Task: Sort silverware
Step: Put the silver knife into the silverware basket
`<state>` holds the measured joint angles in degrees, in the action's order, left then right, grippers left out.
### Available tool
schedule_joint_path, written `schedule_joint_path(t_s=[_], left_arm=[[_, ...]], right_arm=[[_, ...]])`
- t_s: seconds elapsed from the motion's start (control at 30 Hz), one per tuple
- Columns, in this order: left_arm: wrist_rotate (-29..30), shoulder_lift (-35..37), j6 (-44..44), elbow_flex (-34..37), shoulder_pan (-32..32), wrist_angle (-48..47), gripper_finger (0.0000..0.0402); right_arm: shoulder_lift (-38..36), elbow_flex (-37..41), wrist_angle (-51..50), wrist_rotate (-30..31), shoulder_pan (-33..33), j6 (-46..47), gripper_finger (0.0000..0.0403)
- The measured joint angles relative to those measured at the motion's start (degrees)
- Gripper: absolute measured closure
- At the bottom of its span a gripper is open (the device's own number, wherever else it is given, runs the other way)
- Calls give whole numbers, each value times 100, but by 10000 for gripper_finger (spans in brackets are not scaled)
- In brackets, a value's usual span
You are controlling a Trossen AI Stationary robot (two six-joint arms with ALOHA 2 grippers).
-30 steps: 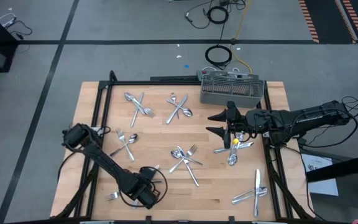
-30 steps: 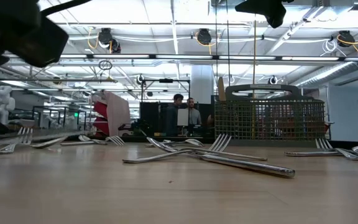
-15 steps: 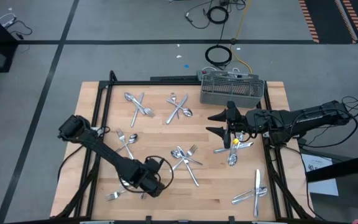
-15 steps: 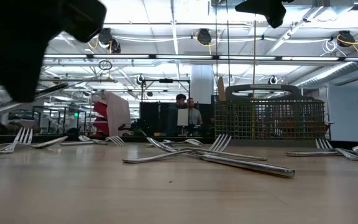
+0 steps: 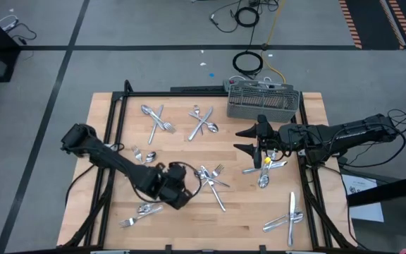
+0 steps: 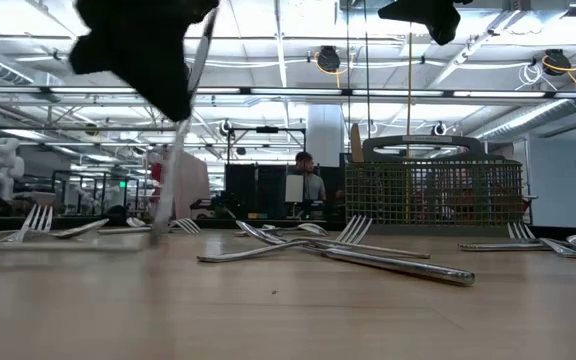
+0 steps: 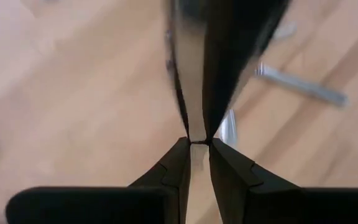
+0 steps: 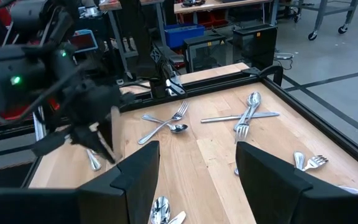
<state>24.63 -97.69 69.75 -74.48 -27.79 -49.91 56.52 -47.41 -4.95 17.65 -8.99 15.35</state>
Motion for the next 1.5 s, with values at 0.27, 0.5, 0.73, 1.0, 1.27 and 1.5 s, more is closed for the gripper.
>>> schedule_joint_path(t_s=[0.27, 0.5, 0.73, 1.0, 1.27, 1.5], left_arm=[[813, 603, -825, -4, 471, 25, 337], [987, 926, -1772, -4, 968, 473, 337], [552, 946, -2880, -7, 1719, 1445, 337], [-106, 946, -4091, -7, 2863, 2960, 337], [-997, 929, -4661, -7, 4003, 4398, 337], [-1838, 248, -4813, -537, 4710, 5150, 337]], right_arm=[[-333, 2, -2, 26, 0, -19, 200], [-738, 1, -131, 28, 0, -60, 200], [-1359, 2, -911, 349, 1, 170, 200], [-1858, 2, -1328, 368, 2, 259, 200], [-1970, 2, -1815, 664, 4, 336, 200], [-1975, 2, -1814, 845, 21, 209, 200]])
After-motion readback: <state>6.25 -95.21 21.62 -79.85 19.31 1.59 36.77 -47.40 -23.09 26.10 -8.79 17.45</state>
